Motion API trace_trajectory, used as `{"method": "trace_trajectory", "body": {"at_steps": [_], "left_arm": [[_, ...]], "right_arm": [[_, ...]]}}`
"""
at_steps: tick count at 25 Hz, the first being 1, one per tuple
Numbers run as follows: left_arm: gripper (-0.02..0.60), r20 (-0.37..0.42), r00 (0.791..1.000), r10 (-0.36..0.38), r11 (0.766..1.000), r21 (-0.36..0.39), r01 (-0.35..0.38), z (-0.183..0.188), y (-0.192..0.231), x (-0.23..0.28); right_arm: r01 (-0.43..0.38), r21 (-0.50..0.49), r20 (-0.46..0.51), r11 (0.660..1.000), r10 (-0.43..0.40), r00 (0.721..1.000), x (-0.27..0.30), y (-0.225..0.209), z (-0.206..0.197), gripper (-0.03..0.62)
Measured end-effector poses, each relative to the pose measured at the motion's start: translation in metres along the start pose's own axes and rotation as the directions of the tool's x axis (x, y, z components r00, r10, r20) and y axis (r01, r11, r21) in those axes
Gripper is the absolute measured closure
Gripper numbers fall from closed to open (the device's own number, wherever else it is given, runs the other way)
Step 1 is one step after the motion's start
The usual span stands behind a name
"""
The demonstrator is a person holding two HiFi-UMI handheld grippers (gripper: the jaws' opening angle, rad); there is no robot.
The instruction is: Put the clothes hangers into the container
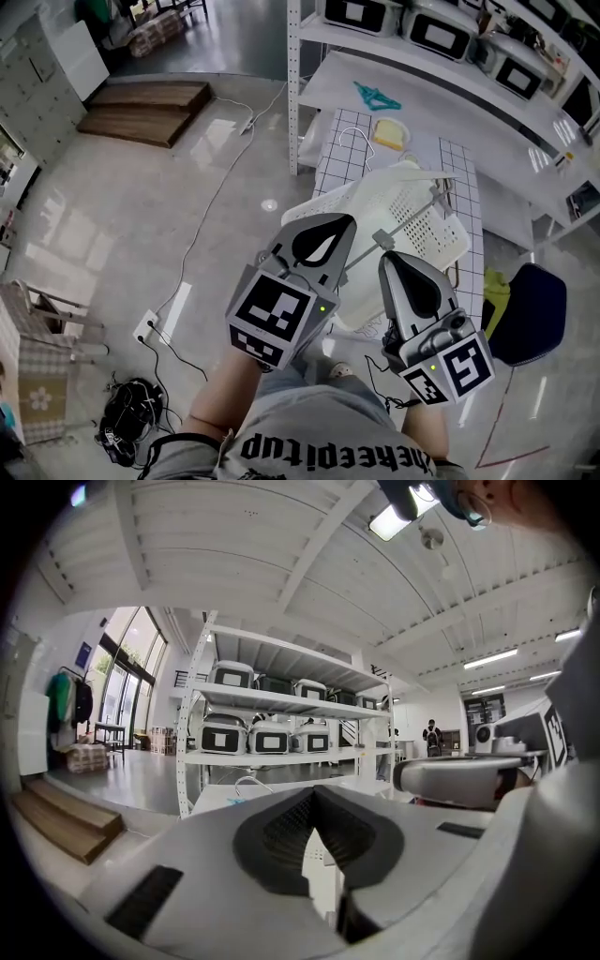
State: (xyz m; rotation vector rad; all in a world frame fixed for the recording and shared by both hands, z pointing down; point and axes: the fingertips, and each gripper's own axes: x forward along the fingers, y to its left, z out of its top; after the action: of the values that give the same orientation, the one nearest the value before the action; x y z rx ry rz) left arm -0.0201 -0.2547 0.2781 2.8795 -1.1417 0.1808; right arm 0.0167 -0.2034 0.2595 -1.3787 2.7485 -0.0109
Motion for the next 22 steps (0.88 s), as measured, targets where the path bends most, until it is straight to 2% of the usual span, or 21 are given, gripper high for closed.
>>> {"method": "trace_trajectory", "body": {"at_steps": [15,22], "left_arm": [[0.571,0.006,0.998,0.067,0.998,-0.011,-0.067,-0.008,-0.028,-0.023],[0.571,0.012,0.997,0.082,0.997,-0.002,-0.082,-0.012,-0.046,-0.028]], "right_arm": [[-0.116,0.009,-0.012,0.993,0.116,0.993,-0.009,0.012,-0.003,0.591],[-0.143,0.013,-0.020,0.990,0.143,0.989,-0.021,0.013,-0.006,0.591]]}}
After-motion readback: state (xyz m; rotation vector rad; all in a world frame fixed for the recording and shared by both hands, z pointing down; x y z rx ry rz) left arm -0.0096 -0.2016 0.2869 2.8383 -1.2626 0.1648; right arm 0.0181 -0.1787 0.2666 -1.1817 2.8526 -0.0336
